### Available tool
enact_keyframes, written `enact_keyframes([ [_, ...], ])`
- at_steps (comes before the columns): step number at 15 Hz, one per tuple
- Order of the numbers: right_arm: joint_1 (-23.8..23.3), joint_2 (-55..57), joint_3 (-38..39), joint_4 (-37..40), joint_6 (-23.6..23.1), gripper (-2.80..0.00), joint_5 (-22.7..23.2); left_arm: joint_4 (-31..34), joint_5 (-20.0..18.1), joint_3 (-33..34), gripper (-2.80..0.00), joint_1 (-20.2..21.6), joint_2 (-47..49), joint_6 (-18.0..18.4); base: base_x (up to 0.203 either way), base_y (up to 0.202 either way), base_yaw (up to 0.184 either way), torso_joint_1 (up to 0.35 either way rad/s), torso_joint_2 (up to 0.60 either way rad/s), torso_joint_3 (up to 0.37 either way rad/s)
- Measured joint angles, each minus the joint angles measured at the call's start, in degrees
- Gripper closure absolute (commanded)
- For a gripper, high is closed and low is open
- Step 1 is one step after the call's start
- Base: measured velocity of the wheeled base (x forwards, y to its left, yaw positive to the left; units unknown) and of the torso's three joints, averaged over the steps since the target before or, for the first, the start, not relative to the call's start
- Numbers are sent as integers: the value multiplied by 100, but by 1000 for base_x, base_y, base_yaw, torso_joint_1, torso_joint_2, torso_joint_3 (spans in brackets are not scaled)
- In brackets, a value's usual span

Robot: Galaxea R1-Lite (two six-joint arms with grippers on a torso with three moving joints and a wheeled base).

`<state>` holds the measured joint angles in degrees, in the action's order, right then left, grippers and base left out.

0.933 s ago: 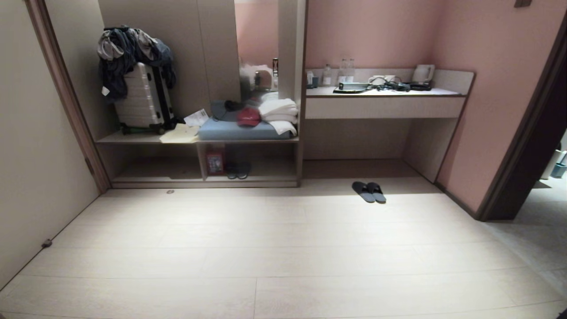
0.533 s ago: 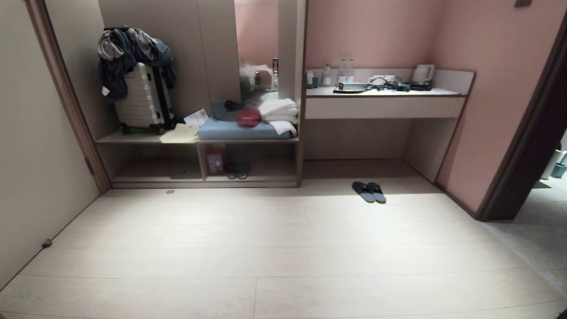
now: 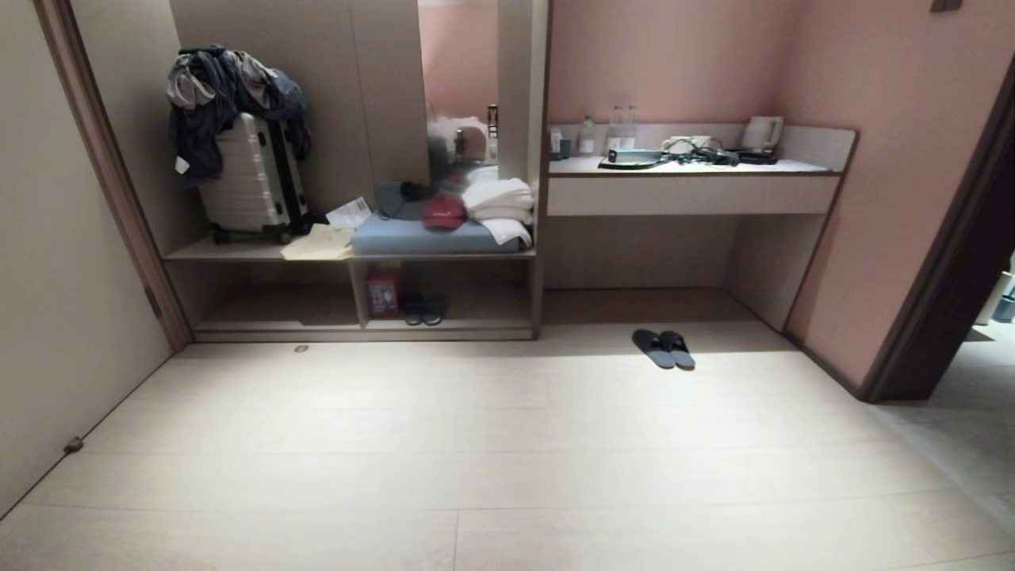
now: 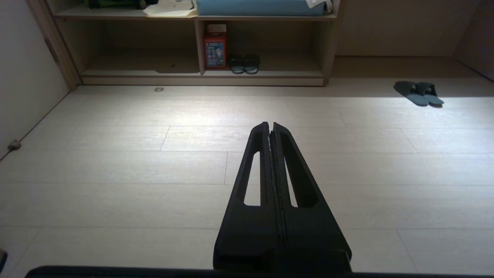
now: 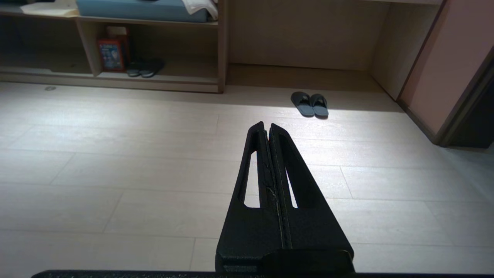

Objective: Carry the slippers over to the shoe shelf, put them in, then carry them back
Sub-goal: Pick up the slippers on the floor

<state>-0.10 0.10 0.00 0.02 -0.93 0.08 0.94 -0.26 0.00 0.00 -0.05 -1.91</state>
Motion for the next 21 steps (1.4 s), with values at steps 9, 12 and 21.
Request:
enact_keyframes([
  [9,0,0,0,-2,0,0,0,2,2,0,0,0,2,17,195,0,0,2,2,2],
  [12,0,0,0,0,2,0,-3,2,0,0,0,0,2,17,201,0,0,1,1,5],
  [21,0,-5,-2,-2,5,0,0,2,0,0,0,0,5,26,197,0,-2,3,4,4],
])
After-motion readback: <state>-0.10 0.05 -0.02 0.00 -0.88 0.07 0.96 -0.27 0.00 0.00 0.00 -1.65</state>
